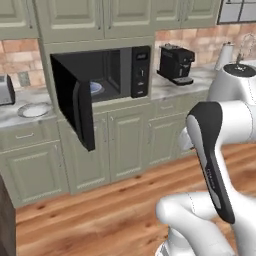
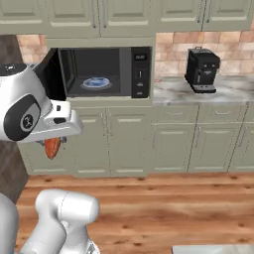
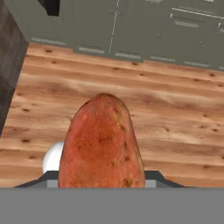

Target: Pick the sweet potato from the counter and place it in the microwave.

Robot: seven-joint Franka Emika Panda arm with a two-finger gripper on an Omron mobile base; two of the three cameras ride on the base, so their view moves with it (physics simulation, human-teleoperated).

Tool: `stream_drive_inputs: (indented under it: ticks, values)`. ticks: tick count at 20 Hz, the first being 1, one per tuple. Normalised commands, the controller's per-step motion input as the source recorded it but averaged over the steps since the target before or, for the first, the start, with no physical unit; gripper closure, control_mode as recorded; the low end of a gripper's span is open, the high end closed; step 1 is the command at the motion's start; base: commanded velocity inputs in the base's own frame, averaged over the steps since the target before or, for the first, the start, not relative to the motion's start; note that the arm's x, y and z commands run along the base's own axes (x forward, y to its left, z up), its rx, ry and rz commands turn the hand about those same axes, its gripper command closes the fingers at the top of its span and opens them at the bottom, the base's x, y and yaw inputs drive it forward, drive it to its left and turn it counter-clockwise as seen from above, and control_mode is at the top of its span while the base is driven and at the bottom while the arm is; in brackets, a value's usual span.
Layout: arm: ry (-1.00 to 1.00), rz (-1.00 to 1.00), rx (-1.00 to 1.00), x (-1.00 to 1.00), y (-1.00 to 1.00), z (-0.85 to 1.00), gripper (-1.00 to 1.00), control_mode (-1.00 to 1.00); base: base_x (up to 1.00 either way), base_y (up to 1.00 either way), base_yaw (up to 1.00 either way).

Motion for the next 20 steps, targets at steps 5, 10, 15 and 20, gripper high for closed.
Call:
stream_drive_inputs:
  ticks: [5, 10, 15, 20]
  values:
    - [0.0, 0.0, 0.0, 0.0, 0.0, 0.0, 1.0, 1.0, 0.91, -0.31, 0.42]
    - [0.0, 0.0, 0.0, 0.0, 0.0, 0.0, 1.0, 1.0, 1.0, -0.28, 0.25]
    - [0.0, 0.0, 0.0, 0.0, 0.0, 0.0, 1.0, 1.0, 0.95, -0.42, 0.09]
    - [0.0, 0.0, 0.0, 0.0, 0.0, 0.0, 1.0, 1.0, 0.24, -0.3, 0.17]
